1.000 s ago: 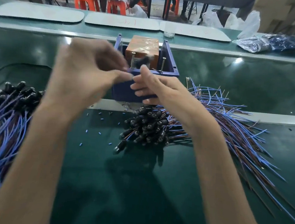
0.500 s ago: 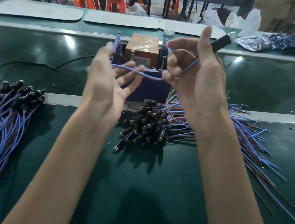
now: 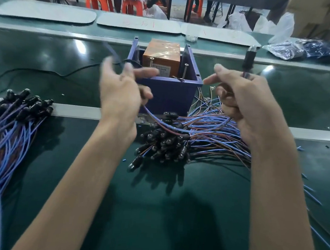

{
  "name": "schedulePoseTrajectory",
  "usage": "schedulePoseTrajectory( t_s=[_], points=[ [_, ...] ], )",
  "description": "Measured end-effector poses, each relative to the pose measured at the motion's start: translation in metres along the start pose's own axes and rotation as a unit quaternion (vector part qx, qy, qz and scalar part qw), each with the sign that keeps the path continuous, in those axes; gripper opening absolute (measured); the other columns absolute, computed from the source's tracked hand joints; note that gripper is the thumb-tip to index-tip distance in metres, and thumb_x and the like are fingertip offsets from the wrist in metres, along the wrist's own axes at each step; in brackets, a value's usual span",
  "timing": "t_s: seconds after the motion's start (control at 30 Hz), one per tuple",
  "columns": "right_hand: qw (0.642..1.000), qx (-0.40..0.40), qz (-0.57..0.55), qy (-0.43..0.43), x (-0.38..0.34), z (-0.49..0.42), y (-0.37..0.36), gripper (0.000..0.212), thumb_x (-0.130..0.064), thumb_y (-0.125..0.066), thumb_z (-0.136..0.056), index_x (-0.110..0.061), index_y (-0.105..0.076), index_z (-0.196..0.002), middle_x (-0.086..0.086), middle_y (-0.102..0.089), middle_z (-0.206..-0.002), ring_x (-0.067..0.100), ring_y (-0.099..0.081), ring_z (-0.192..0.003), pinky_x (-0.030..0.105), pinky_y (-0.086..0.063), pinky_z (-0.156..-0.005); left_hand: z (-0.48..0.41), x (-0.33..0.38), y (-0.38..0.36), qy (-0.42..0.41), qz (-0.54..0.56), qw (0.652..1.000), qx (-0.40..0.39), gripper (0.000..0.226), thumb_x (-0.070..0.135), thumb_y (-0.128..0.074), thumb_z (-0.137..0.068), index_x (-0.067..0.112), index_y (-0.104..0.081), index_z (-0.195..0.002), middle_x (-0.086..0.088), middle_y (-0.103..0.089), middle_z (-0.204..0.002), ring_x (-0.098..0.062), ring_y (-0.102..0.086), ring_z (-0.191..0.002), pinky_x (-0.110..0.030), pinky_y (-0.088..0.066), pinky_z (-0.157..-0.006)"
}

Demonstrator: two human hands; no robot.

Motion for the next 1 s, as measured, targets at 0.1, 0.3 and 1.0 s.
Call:
schedulePoseTrajectory(
  t_s=[0.1, 0.3, 1.0],
  points=[
    [1.0, -0.005, 0.025, -0.003, 0.008, -0.002, -0.007, 0.022, -0.029, -0.064, -0.09, -0.013, -0.074, -0.079, -0.004, -0.061, -0.06, 0.002, -0.031, -0.041, 0.012, -0.022, -0.034, 0.015, -0.011, -0.037, 0.012, -0.126, 0.98, -0.154, 0.024, 0.012, -0.037, -0.104, 0.019, -0.059, -0.099, 0.006, -0.071, -0.063, -0.003, -0.046, -0.033, -0.012, -0.033, -0.038],
    [0.998, -0.056, 0.006, -0.025, 0.024, -0.003, -0.026, 0.007, -0.018, -0.075, -0.079, -0.012, -0.075, -0.075, -0.006, -0.054, -0.047, 0.003, -0.041, -0.045, 0.016, -0.028, -0.047, 0.041, -0.027, -0.061, 0.05, -0.174, 0.934, -0.307, 0.026, 0.008, -0.039, -0.103, 0.008, -0.063, -0.095, 0.004, -0.069, -0.074, 0.001, -0.063, -0.05, -0.008, -0.044, -0.047],
    [0.988, -0.006, -0.154, -0.017, 0.022, -0.007, -0.028, 0.01, -0.01, -0.066, -0.088, -0.009, -0.07, -0.079, 0.001, -0.07, -0.063, 0.001, -0.055, -0.044, 0.007, -0.03, -0.035, 0.017, -0.03, -0.035, 0.038, -0.288, 0.903, -0.315, 0.025, 0.01, -0.048, -0.1, 0.02, -0.069, -0.091, 0.005, -0.071, -0.066, 0.001, -0.053, -0.048, -0.009, -0.044, -0.052]
  ],
)
Point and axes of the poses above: each hand's wrist, its own z-axis away from the middle knuckle, its own y-axis out of the back of the hand, x = y × z, the point moved 9 cm from there along -z, towards the middle knuckle
